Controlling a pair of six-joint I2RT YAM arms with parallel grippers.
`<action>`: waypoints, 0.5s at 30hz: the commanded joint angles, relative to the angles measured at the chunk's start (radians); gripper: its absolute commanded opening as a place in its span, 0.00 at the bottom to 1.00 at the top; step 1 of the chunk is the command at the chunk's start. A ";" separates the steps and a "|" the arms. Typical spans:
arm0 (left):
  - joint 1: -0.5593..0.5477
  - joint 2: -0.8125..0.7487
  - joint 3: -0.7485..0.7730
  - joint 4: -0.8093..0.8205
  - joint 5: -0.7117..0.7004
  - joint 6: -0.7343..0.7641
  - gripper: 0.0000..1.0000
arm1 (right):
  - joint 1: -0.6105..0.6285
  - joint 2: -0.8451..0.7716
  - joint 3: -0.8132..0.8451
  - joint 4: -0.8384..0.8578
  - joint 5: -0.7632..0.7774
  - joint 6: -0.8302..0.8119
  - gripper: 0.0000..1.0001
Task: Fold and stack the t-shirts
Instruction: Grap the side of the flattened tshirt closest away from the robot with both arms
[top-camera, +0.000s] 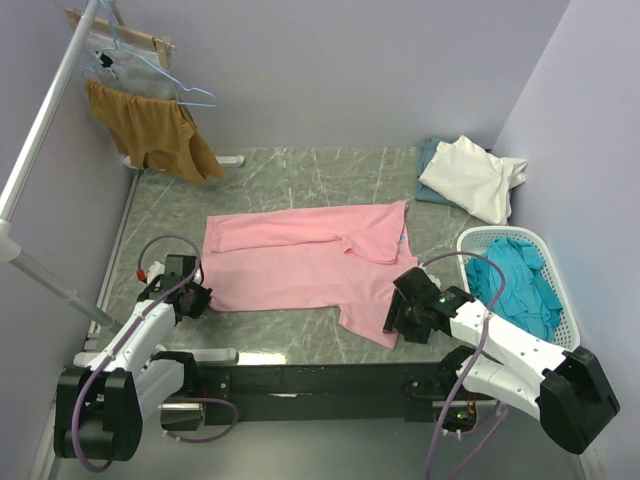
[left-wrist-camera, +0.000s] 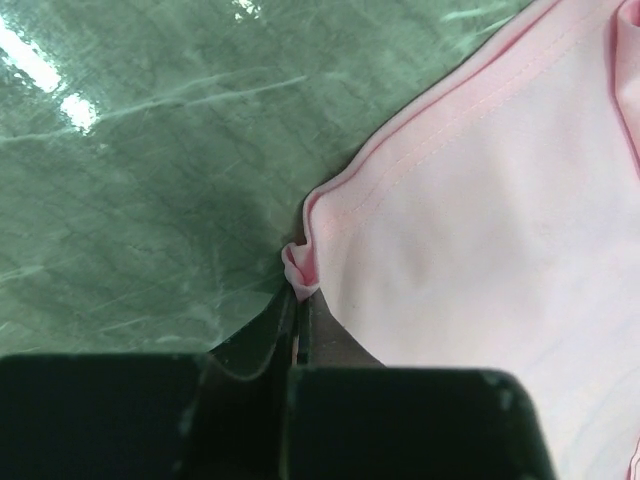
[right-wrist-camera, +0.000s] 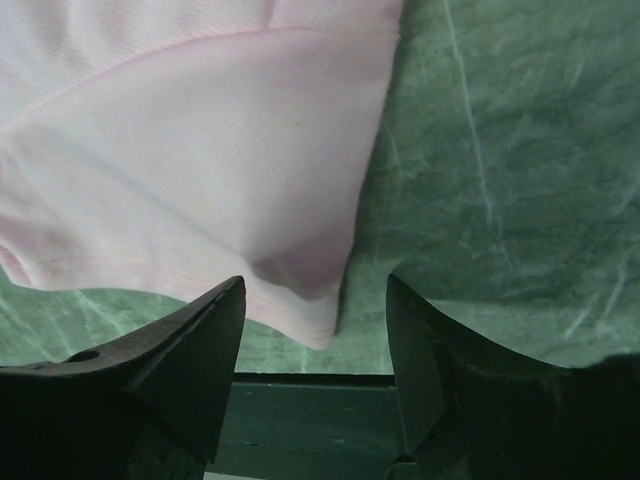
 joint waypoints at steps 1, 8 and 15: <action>-0.002 -0.016 -0.021 0.008 0.010 0.035 0.01 | -0.003 0.037 -0.028 0.113 -0.015 0.037 0.63; -0.002 -0.055 -0.018 0.008 0.005 0.046 0.01 | -0.003 0.070 -0.012 0.129 -0.007 0.034 0.10; -0.002 -0.090 0.031 -0.013 0.031 0.072 0.01 | -0.002 -0.090 0.104 0.021 0.076 0.009 0.00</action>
